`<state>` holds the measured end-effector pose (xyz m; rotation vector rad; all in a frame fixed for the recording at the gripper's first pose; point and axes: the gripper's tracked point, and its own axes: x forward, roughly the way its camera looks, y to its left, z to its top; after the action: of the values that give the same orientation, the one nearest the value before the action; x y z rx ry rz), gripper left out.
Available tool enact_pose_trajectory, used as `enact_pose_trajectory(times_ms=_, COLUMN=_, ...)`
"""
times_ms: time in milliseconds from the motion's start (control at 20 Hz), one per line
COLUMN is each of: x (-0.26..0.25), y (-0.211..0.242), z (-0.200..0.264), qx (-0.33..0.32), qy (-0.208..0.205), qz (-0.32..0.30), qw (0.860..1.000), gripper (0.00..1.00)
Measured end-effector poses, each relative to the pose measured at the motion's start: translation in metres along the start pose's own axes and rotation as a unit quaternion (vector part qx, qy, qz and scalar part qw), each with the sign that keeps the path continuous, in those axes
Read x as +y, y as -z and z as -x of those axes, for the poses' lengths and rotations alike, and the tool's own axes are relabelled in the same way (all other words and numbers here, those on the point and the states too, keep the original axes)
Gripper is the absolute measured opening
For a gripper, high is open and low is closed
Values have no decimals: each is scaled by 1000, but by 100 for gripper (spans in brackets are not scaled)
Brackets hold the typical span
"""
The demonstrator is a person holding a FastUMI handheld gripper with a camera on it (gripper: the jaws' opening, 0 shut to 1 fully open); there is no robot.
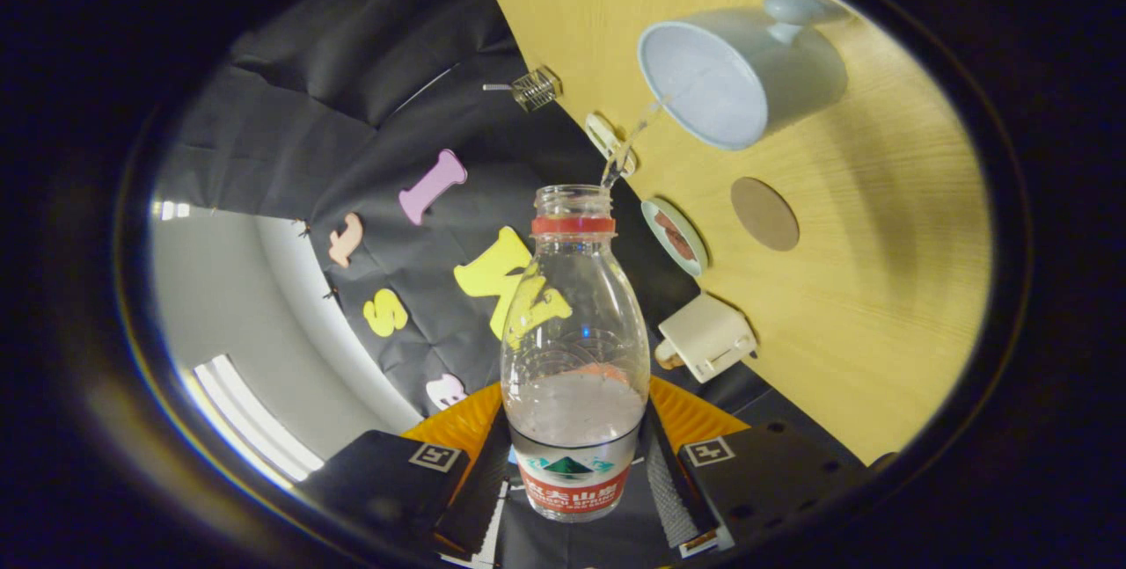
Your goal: Take the bottle from table, then pour the juice into the cup, finally place the bottle on the coaster
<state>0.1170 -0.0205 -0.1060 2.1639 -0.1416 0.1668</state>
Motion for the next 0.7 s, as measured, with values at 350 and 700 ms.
enact_pose_trajectory(times_ms=350, x=10, y=-5, z=-3, qx=-3, qy=-10, qz=-36, qw=999, gripper=77)
enact_pose_trajectory(times_ms=700, x=16, y=-5, z=-2, qx=-9, qy=-18, qz=-54, qw=998, gripper=77)
